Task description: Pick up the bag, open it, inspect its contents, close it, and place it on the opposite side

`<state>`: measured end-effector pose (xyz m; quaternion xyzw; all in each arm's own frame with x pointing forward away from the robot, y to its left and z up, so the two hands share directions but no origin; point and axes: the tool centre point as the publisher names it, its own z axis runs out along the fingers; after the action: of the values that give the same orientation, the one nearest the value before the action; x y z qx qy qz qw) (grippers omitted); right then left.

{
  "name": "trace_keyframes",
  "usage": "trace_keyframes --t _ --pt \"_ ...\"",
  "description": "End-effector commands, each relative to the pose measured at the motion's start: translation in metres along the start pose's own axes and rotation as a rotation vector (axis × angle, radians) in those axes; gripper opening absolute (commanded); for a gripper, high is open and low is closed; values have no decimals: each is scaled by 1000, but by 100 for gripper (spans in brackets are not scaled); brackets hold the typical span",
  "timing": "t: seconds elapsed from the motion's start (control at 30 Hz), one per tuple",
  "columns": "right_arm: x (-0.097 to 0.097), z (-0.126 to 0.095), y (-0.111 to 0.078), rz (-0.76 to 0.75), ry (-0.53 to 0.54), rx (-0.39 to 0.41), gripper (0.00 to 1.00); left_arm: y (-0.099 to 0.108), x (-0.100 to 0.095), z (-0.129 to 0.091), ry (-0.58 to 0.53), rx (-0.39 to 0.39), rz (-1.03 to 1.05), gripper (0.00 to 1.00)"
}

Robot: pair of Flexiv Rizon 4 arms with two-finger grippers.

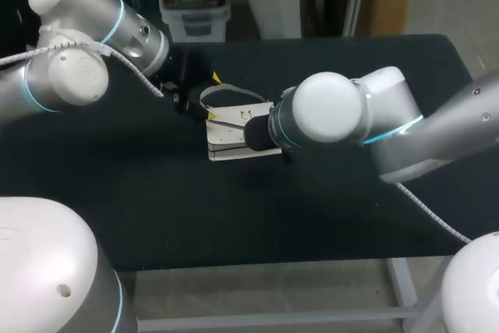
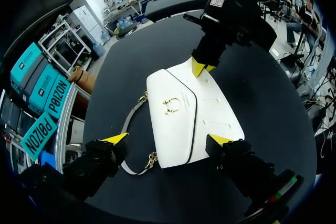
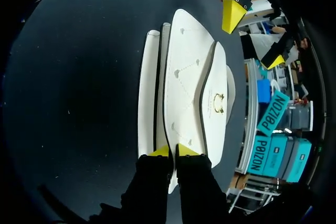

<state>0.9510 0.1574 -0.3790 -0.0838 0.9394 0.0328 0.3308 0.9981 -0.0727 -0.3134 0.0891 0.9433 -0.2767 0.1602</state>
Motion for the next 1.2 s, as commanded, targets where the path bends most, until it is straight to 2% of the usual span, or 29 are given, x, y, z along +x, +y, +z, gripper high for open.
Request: trace_keyframes --t 0.03,0.47,0.63,0.8,1.07,1.2 --pt "7 -3 6 17 -20 19 0 1 4 0 -27 3 1 100" --pt "7 -3 6 17 -20 19 0 1 4 0 -27 3 1 100" --pt "7 -3 6 17 -20 19 0 -7 24 -4 -92 140 186 100" --pt "7 -3 6 17 -20 19 0 -14 35 0 -170 164 313 99" --pt "7 -3 6 17 -20 19 0 -23 41 24 -229 111 408 92" --pt "7 -3 6 17 -20 19 0 -27 40 33 -255 73 442 78"
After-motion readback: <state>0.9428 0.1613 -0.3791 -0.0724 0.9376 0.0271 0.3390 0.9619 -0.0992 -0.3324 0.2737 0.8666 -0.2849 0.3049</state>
